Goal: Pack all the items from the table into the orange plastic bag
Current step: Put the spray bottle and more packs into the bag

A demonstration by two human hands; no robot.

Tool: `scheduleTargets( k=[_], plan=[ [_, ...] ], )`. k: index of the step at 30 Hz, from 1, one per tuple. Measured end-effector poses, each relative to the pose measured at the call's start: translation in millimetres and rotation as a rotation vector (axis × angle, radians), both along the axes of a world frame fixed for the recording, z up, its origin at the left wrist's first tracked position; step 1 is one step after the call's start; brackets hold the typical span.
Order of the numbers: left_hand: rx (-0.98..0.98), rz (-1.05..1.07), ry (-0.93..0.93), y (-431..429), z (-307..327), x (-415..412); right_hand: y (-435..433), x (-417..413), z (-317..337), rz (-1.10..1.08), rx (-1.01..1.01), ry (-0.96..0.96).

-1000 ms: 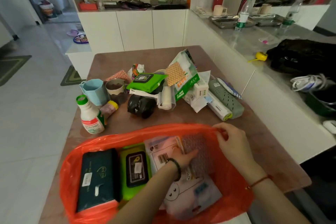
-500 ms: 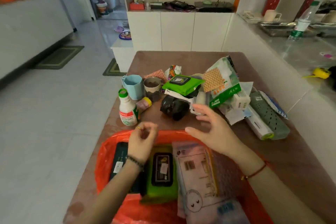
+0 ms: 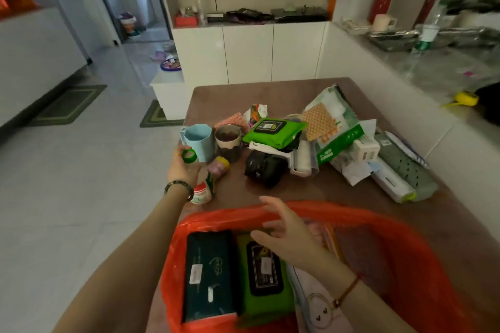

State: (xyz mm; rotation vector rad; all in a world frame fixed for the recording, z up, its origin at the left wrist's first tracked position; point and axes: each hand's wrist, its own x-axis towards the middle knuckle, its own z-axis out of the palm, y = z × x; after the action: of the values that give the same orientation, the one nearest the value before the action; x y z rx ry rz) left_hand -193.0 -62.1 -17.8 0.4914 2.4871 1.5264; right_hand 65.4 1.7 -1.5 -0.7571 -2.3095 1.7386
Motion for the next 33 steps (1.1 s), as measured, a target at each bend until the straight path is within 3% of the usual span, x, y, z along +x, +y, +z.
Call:
scheduleTargets(
  k=[3, 8, 12, 16, 20, 22, 24, 29, 31, 33],
  plan=[
    [-0.01, 0.002, 0.129, -5.9, -5.1, 11.7, 3.3, 8.2, 0.3, -0.079, -0.033, 0.051],
    [0.35, -0.161, 0.247, -17.2, 37.7, 61.5, 3.3, 14.4, 9.0, -0.138, -0.001, 0.159],
    [0.525, -0.418, 0.314, -22.6, 95.5, 127.2, 6.8, 22.8, 19.7, -0.159, 0.178, 0.224],
    [0.605, -0.6, 0.077, -7.8, 90.3, 187.6, 23.5, 55.8, 21.4, -0.018, 0.038, 0.202],
    [0.484, -0.711, -0.165, 16.2, 52.3, 234.7, 50.4, 119.0, 7.7, 0.028, 0.207, -0.09],
    [0.45, -0.724, -0.217, 29.2, 36.6, 251.1, 65.3, 152.3, -7.2, -0.067, 0.422, -0.263],
    [0.466, -0.716, -0.293, 41.2, 25.7, 262.1, 73.9, 179.4, -17.6, -0.274, 0.584, -0.311],
    [0.466, -0.706, -0.61, 64.9, -2.7, 283.0, 77.0, 207.0, -20.9, -0.522, 0.719, -0.197],
    [0.415, -0.692, -0.737, 73.9, -13.9, 290.9, 81.5, 206.8, -23.9, -0.58, 0.799, -0.336],
    [0.36, -0.692, -0.83, 82.5, -23.2, 297.5, 88.6, 203.9, -24.4, -0.592, 0.727, -0.52]
  ],
)
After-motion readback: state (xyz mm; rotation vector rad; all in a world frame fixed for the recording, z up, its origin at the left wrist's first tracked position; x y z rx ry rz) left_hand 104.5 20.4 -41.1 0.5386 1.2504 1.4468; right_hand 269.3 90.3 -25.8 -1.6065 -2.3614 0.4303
